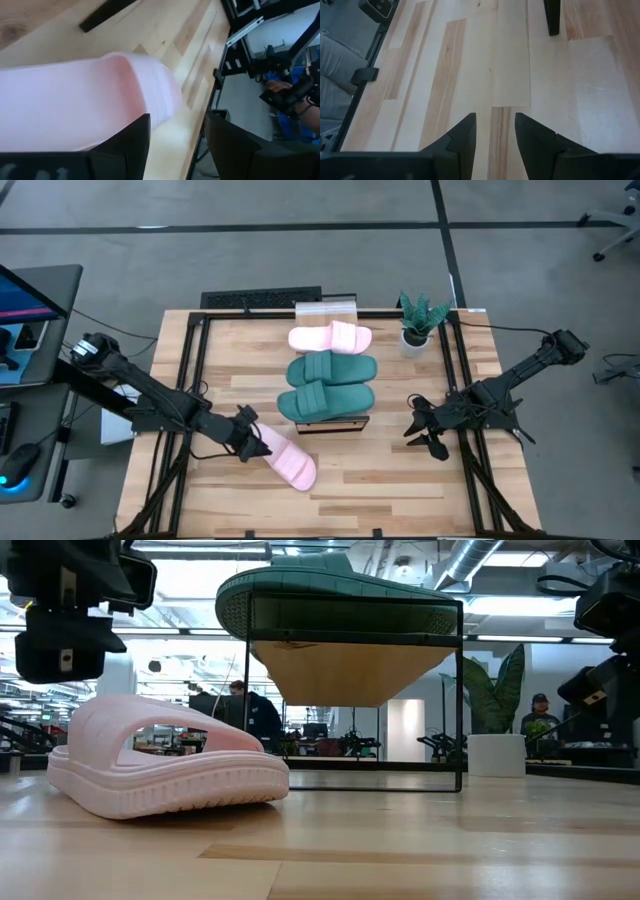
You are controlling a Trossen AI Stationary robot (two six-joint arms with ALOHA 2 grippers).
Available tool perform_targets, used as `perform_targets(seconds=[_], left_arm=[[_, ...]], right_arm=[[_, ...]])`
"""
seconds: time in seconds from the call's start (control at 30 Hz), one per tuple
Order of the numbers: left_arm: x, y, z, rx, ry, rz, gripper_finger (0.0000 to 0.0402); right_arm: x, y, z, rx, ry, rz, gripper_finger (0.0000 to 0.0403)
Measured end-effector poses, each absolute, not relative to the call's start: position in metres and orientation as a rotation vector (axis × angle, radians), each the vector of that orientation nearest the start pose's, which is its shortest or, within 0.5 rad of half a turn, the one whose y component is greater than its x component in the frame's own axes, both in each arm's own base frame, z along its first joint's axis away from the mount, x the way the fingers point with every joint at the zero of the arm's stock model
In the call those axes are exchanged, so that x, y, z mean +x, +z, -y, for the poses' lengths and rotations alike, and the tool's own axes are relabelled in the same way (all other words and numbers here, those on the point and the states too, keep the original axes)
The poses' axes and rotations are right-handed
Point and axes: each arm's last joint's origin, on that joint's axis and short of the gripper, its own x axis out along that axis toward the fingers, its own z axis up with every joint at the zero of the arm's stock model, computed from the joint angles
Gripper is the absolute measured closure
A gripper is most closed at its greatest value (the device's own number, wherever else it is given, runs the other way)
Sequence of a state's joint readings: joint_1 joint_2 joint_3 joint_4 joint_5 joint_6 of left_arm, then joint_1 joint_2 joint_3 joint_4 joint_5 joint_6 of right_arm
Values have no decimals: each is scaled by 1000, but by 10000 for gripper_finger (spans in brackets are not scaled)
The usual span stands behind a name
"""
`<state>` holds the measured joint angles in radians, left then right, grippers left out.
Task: Pick and place slides into the shelf
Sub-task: Put the pink slide on the shelf
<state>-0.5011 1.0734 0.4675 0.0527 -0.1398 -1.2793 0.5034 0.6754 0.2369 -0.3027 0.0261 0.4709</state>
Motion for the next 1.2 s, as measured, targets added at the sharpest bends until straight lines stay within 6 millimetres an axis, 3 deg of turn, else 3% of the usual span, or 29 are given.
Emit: perform_targets(seconds=[0.27, 0.67, 0.97, 1.1, 1.2], left_arm=[[200, 171, 106, -1038, 47, -761, 226], [226, 143, 120, -1066, -50, -760, 226], [231, 134, 120, -1020, 9, -733, 227], [231, 134, 120, -1015, 21, -727, 255], [231, 134, 120, -1014, 22, -728, 313]], right_arm=[[116, 153, -63, 240, 276, -811, 274], [116, 153, -63, 238, 275, -814, 274], [116, 153, -63, 245, 273, -812, 274], [116, 153, -63, 252, 270, -814, 274], [116, 153, -63, 270, 263, -816, 274]])
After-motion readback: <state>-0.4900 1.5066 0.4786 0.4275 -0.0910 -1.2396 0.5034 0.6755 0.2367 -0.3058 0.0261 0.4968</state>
